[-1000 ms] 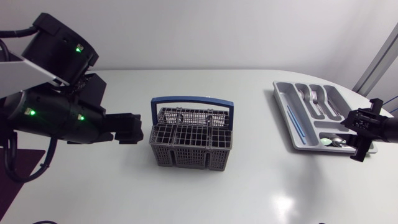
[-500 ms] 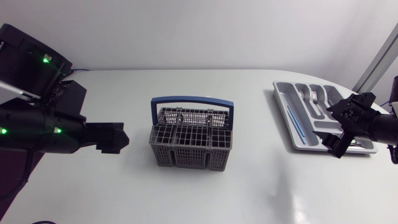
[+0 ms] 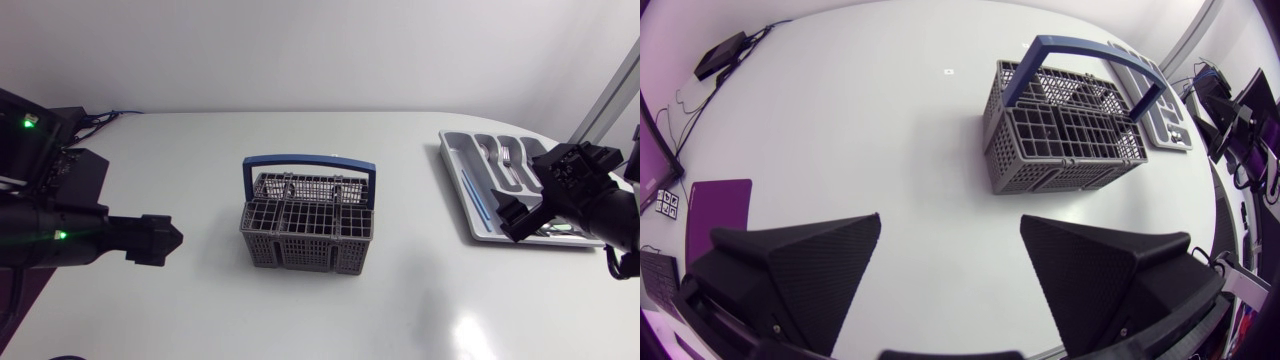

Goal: Unload the cutlery basket into the drawer organizer.

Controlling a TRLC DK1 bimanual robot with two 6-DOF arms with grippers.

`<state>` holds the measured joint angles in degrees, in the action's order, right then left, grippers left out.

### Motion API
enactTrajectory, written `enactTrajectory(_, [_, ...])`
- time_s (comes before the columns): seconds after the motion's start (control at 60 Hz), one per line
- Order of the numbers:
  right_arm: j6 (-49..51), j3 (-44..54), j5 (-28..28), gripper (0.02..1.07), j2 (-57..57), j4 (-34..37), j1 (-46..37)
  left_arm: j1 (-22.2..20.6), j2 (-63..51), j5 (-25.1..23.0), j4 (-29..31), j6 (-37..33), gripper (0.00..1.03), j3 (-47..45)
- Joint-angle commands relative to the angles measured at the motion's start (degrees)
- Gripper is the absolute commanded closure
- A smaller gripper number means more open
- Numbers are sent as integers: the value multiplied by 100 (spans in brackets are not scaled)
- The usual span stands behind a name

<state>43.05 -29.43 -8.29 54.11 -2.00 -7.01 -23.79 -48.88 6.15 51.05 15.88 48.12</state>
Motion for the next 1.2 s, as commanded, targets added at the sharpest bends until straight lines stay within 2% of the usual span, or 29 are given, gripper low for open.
enactTrajectory(0.0, [-534, 192, 118, 6, -278, -125, 103, 76, 213, 70, -33, -217, 5, -224])
enactTrajectory(0.35, [-1149, 807, 170, 6, -1649, -406, 331, 147, 1004, 141, -121, -568, 4, -646])
enactTrajectory(0.467, [-1325, 1001, 276, 6, -2264, -450, 534, 235, 1434, 141, -367, -876, 4, -927])
enactTrajectory(0.65, [-1481, 1223, 734, 6, -3004, -399, 918, 279, 1900, 141, -693, -999, 4, -1270])
enactTrajectory(0.95, [-2364, 1761, 764, 6, -3756, -212, 850, 709, 2454, 141, -1229, -1201, 4, -1639])
enactTrajectory(1.183, [-3078, 2196, 788, 6, -4365, -60, 795, 885, 2735, 141, -1659, -1280, 4, -1780])
